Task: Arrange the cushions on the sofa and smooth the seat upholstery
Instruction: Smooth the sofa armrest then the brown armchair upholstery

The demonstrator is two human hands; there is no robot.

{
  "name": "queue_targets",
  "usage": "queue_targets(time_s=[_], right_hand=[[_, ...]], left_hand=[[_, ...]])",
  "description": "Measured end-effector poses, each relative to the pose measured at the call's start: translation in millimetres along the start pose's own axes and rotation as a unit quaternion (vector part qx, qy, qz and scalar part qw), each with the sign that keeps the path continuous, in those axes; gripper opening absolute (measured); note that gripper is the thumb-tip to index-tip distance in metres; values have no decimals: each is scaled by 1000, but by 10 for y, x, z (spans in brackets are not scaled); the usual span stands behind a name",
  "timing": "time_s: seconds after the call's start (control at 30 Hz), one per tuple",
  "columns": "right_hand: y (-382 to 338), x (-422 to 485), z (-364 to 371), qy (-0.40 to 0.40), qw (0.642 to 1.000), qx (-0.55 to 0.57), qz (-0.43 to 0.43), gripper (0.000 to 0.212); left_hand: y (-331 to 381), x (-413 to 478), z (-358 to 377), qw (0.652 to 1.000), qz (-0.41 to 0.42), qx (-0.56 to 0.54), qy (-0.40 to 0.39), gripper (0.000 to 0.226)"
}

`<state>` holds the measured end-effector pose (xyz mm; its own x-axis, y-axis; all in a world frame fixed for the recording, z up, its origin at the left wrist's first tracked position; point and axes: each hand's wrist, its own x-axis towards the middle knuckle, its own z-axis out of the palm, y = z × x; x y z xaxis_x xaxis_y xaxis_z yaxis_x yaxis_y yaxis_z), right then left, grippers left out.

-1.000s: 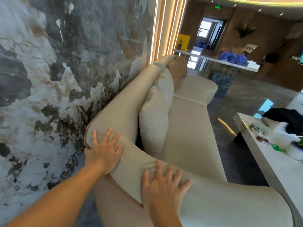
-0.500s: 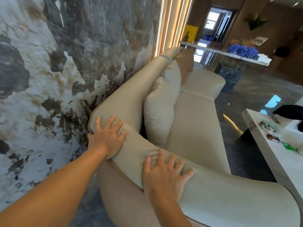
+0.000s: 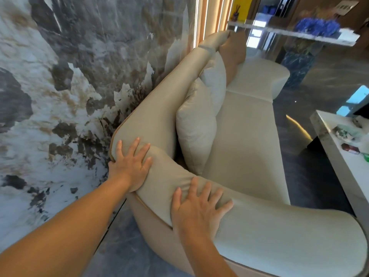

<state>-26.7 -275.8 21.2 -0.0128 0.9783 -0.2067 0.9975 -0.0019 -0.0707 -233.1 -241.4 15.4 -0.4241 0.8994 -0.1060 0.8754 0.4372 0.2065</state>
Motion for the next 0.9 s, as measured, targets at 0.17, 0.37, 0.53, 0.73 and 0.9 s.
queue_targets(time_s=[0.17,0.37,0.53,0.73,0.9], right_hand=[[337,-10,-437,-186,977,47,-91,71],[722,-987,-1245,-348,930,34,-113,65],[1215,-2268,-2376,-211,975,64,-3,52],[1828,-4137,-3130,-111,975,140,131,23],[2252,-5618,-2942,-112,946,165,254,25]], left_hand=[[237,-221,-651,975,37,79,-205,52],[788,-1661,-1512,866,195,254,-383,39],[1043,-2899,-2403,865,312,290,-267,34],[1206,-4194,-2919,838,434,278,-179,34],[1444,-5295,-2833,748,561,275,-224,38]])
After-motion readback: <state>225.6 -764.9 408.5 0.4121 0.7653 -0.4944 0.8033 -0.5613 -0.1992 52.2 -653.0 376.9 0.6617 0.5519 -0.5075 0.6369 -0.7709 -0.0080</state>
